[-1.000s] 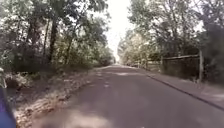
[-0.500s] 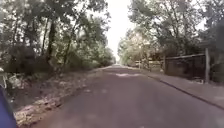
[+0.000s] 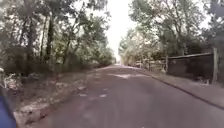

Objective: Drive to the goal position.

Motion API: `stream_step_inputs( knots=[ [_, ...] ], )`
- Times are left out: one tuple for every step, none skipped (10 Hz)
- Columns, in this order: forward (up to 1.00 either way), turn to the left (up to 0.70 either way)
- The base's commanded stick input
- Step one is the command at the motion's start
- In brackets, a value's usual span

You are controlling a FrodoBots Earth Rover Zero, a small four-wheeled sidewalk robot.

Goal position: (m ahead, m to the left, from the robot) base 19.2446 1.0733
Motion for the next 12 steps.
stream_step_inputs(
  knots=[
    [0.7,0.0],
    [0.7,0.0],
    [0.7,0.0],
    [0.7,0.0],
    [0.7,0.0],
    [0.7,0.0],
    [0.7,0.0],
    [0.7,0.0],
    [0.7,0.0],
    [0.7,0.0],
    [0.7,0.0],
    [0.7,0.0]
  ],
)
